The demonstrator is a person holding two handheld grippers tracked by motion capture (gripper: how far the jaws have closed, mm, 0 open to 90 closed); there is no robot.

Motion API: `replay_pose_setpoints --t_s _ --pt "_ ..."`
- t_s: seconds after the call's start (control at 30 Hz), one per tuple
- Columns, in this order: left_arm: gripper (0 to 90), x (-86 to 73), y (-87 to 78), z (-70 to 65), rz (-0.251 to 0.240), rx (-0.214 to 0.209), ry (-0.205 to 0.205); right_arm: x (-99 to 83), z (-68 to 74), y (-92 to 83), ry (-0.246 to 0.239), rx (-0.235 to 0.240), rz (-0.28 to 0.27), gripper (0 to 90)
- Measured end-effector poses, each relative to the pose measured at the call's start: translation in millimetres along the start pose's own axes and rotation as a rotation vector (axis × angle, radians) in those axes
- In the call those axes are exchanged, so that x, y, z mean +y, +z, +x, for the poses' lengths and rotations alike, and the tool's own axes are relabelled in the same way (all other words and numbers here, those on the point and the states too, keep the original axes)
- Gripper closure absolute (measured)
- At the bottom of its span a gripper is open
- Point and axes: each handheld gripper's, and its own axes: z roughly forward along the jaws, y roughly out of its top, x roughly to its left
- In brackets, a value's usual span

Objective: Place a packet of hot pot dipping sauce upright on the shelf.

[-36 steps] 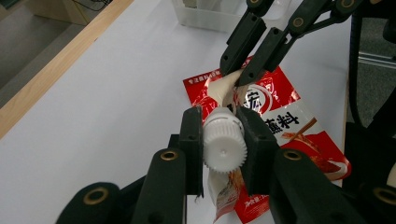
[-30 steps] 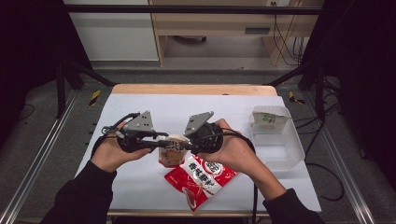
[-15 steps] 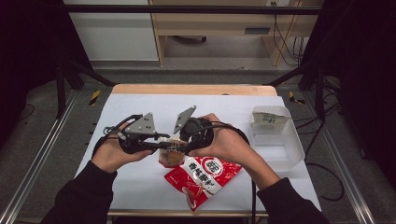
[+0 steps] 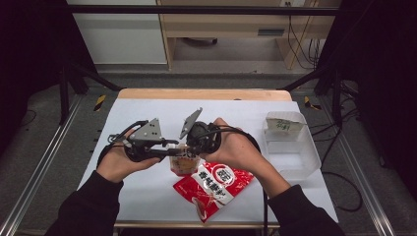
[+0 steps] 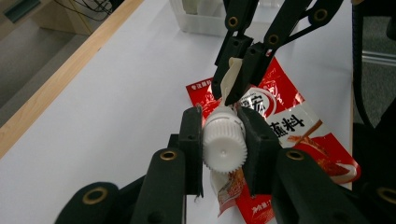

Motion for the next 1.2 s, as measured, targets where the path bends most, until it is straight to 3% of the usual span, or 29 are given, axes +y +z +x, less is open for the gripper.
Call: replay_pose_setpoints --t_s 0.07,0.2,0.4,0.63,0.8,1.0,1.1,1.2 --pt "68.4 -1.1 0.2 1.1 -0.027 0.009 -0.020 1.8 -1.6 -4.1 -0.010 -0.012 0.007 87.5" --pt "43.7 -3.9 -0.4 1.5 -0.054 0.040 -0.042 3.9 -5.5 -13.1 -0.025 -0.033 0.020 87.7" --pt "28.7 -14.9 -5.0 -0.4 -0.079 0.066 -0.073 -0.5 -17.1 -31.6 -0.021 -0.080 0.036 87.7" --pt "19.9 -38.3 -5.0 -3.5 -0.084 0.145 -0.102 -14.9 -28.1 -41.1 -0.001 -0.104 0.042 87.7" --pt "15.8 -59.3 -1.5 -3.7 -0.084 0.154 -0.149 -29.2 -37.6 -48.6 0.028 -0.126 0.026 87.7" --pt "12.5 -82.1 6.1 -8.0 -0.060 0.162 -0.170 -45.2 -47.0 -65.3 0.054 -0.162 0.002 87.6" --pt "5.3 -92.7 9.9 -9.4 -0.047 0.200 -0.196 -52.9 -49.6 -74.5 0.068 -0.183 -0.009 87.6" --pt "5.2 -103.7 12.2 -9.6 -0.042 0.219 -0.213 -60.4 -50.1 -84.4 0.065 -0.203 -0.016 87.7"
